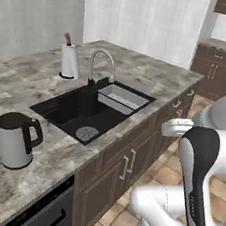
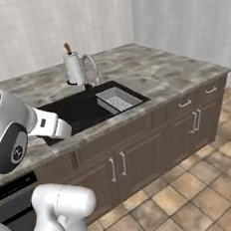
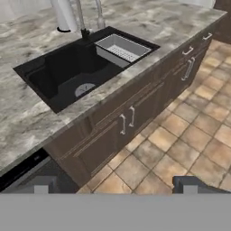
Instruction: Navigate to the microwave.
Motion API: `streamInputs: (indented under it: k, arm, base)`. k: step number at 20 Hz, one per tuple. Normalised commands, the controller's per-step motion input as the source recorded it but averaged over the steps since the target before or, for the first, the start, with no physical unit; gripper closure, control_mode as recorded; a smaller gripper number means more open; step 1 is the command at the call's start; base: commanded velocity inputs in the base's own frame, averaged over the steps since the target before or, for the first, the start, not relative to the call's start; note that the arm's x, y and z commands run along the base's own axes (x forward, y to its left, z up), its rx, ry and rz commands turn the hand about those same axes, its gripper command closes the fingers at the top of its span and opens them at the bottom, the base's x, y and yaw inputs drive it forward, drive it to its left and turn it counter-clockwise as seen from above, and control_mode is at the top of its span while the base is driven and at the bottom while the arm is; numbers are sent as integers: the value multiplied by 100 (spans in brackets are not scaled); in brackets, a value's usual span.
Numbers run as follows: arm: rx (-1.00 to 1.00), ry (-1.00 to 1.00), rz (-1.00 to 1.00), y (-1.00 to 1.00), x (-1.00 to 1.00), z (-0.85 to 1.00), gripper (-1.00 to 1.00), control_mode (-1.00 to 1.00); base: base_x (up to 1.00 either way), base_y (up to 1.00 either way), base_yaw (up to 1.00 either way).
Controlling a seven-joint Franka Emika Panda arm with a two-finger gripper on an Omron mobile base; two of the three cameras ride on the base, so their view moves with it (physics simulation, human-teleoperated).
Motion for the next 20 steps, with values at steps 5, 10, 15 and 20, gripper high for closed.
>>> streamInputs:
  k: [5, 10, 15, 20]
  arm:
    - [0, 0, 0, 0, 0, 0, -100, 100]
    - [0, 0, 0, 0, 0, 0, -100, 100]
    - [0, 0, 0, 0, 0, 0, -100, 100]
    - [0, 0, 0, 0, 0, 0, -100, 100]
  base:
    - [0, -13, 100]
    - [0, -13, 100]
    - [0, -13, 100]
    - [0, -11, 99]
